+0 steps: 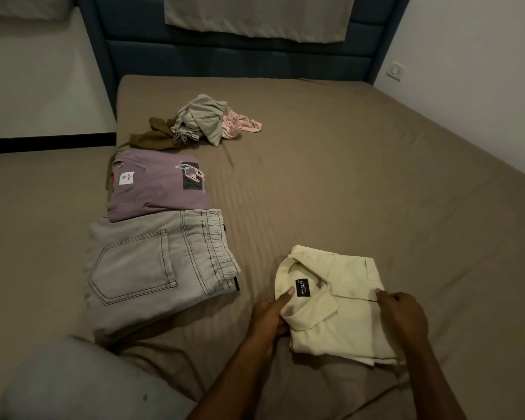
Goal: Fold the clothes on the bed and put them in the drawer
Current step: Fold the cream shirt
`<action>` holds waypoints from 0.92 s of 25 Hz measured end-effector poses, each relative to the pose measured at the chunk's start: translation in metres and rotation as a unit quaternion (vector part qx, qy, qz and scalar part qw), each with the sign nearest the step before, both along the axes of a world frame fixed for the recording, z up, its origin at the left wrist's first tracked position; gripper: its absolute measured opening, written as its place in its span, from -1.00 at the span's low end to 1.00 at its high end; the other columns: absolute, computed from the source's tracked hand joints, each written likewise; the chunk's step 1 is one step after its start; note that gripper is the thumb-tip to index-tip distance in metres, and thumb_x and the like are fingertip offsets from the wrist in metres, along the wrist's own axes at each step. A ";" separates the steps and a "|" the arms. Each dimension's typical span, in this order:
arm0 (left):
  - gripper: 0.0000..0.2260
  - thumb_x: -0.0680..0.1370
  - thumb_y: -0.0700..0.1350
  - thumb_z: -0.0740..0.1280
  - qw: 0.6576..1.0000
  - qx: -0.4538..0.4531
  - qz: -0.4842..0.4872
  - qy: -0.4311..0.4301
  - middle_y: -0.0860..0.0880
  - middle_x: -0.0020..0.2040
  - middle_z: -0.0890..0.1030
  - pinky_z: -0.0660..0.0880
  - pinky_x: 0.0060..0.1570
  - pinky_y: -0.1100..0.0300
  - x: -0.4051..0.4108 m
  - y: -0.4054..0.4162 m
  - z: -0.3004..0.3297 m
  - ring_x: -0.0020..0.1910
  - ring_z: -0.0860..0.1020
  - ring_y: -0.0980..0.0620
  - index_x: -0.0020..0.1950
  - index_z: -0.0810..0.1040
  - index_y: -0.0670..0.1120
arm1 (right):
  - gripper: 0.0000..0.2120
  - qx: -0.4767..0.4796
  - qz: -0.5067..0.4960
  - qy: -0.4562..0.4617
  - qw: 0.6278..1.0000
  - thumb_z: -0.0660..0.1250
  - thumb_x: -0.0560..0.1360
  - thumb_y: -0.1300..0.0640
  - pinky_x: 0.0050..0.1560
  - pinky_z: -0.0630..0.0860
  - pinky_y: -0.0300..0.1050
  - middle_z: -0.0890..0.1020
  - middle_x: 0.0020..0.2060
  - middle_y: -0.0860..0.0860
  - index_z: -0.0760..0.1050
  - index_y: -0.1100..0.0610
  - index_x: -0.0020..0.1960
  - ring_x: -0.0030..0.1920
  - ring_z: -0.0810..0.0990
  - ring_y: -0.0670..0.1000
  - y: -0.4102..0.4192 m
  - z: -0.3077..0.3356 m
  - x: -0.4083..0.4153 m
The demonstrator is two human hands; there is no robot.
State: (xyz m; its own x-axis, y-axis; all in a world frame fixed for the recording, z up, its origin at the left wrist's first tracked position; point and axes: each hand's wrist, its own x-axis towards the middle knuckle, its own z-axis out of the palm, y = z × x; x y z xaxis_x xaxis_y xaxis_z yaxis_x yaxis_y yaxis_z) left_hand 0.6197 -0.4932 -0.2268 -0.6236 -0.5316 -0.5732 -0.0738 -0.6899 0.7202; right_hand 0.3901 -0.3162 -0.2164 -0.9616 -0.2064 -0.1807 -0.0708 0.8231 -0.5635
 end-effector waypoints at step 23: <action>-0.71 0.43 -0.24 0.56 0.970 -0.240 0.035 0.002 -0.24 0.09 0.71 0.66 -0.07 0.08 0.090 -0.258 0.121 -0.02 0.71 -0.11 0.13 0.70 -0.23 | -0.82 -0.450 0.182 -0.179 0.856 0.31 0.65 0.20 0.04 0.60 -0.04 0.73 0.08 0.13 0.61 0.24 0.19 0.03 0.69 0.08 -0.269 0.084 0.065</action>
State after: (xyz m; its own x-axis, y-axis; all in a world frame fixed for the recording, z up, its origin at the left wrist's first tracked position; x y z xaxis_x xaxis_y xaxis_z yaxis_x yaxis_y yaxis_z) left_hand 0.7099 -0.7510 -0.1062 -0.5780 -0.7777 -0.2471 -0.0347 -0.2791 0.9596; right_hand 0.4551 -0.5857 -0.1322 -0.7205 -0.6907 -0.0612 0.0794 0.0055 -0.9968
